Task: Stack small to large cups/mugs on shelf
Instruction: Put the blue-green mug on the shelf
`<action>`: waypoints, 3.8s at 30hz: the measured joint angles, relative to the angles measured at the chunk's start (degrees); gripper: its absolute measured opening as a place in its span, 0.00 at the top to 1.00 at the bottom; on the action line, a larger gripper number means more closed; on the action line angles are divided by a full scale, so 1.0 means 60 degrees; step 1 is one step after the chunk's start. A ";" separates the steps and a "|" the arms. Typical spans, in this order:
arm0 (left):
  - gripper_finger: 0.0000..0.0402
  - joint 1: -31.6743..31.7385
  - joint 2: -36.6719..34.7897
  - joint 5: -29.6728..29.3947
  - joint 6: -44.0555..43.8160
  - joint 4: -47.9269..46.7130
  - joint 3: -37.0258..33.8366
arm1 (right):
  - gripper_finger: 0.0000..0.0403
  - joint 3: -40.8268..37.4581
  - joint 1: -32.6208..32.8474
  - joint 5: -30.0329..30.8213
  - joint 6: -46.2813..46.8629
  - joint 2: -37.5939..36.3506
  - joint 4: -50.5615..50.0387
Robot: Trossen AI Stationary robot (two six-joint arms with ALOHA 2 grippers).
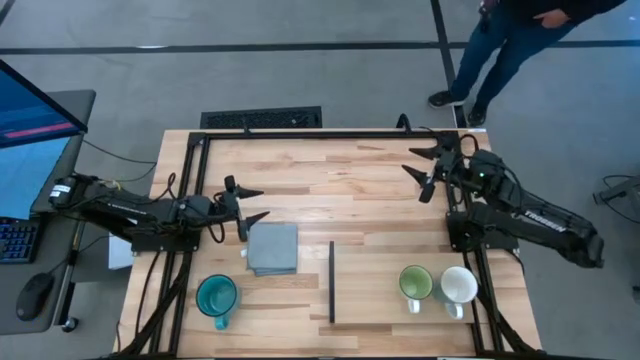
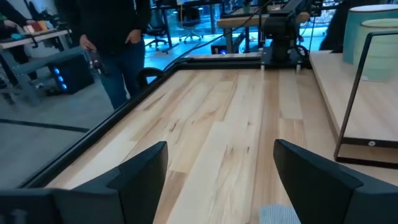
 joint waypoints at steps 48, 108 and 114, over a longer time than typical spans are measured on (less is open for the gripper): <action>0.29 0.0000 -0.6258 -0.0316 -0.1018 -0.6127 0.0033 | 0.33 0.0004 -0.0086 0.0044 -0.1169 -0.0115 -0.0539; 0.29 -0.0394 -0.2809 0.5871 -0.3759 -1.0326 0.4036 | 0.33 0.0015 -0.0084 0.0051 -0.0669 -0.0118 0.0124; 0.29 -0.0603 -0.0513 0.5658 -0.4238 -1.2825 0.5703 | 0.33 0.0015 -0.0086 0.0051 -0.0666 -0.0117 0.0120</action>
